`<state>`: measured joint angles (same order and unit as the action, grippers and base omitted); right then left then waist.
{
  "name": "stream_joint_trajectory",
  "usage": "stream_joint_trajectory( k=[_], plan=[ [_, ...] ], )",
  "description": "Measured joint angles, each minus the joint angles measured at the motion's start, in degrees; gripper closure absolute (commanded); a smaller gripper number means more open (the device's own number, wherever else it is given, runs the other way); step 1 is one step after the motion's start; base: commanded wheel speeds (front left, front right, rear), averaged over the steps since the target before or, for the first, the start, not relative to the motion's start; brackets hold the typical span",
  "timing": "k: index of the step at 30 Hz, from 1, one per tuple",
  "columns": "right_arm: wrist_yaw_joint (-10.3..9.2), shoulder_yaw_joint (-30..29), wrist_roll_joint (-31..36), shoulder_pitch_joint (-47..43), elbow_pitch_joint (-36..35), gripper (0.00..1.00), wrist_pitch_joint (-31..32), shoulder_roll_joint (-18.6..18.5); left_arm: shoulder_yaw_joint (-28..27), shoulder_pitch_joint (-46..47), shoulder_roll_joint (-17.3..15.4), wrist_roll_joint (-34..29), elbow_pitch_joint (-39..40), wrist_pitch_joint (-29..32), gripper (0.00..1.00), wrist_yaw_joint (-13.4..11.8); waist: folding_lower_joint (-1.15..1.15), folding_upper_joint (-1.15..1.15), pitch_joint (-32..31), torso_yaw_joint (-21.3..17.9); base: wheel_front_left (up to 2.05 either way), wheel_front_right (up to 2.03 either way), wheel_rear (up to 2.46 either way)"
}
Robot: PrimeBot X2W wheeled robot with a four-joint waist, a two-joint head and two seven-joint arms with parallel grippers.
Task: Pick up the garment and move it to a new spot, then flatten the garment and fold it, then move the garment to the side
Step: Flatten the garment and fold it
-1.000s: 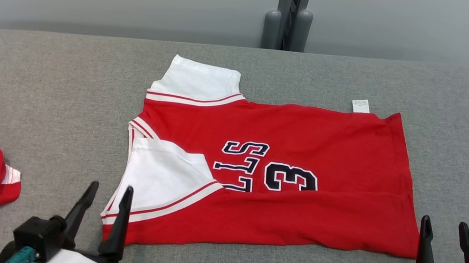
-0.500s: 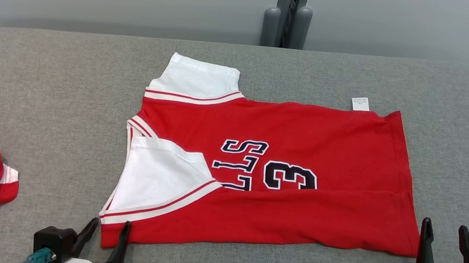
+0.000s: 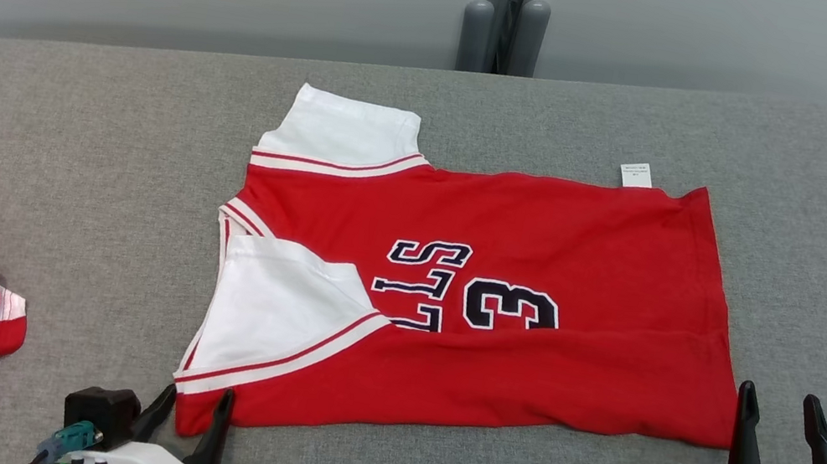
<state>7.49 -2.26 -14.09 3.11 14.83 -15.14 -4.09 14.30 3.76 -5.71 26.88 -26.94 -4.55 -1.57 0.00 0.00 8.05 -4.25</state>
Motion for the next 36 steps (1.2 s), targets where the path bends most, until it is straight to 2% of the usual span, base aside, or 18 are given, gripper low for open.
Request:
stream_joint_trajectory(
  k=[3,4,5,11,18,23,36],
  plan=[
    [0.0,0.03,0.07,0.03,-0.18,0.0,0.0,0.01,0.48,0.08,0.02,0.25,-0.1,0.08,0.03,0.76,0.0,0.0,0.12,-0.11,0.0,0.0,0.0],
    [0.0,0.03,0.08,0.03,-0.21,0.0,0.0,0.01,0.59,0.14,0.0,0.4,-0.16,0.09,0.67,1.04,0.0,0.0,0.17,-0.14,0.0,0.0,0.0],
    [0.0,0.0,0.11,0.04,-0.21,0.0,0.0,0.01,0.77,0.18,-0.1,0.42,-0.22,0.11,1.0,1.18,0.0,0.0,0.2,-0.16,0.0,0.0,0.0],
    [0.0,-1.77,-0.27,-0.02,1.48,0.0,0.0,0.07,0.9,0.17,0.0,0.77,0.34,-1.25,1.0,1.59,0.0,0.0,0.07,0.01,0.0,0.0,0.0],
    [0.0,-2.99,-4.58,1.07,10.17,0.0,0.0,0.31,1.49,0.11,-0.55,0.8,1.97,-1.77,1.0,2.09,0.0,0.0,-0.46,0.7,0.0,0.0,0.0],
    [0.0,-2.07,-8.69,3.35,16.19,0.0,0.0,-0.02,2.21,-0.07,-0.75,0.79,2.91,-1.45,1.0,2.31,0.0,0.0,-0.74,1.46,0.0,0.0,0.0],
    [0.0,0.83,-17.47,8.37,25.64,0.0,0.0,-0.93,4.09,-0.72,-1.66,0.38,5.88,0.01,1.0,2.77,0.0,0.0,-0.15,3.14,0.0,0.0,0.0]
  ],
)
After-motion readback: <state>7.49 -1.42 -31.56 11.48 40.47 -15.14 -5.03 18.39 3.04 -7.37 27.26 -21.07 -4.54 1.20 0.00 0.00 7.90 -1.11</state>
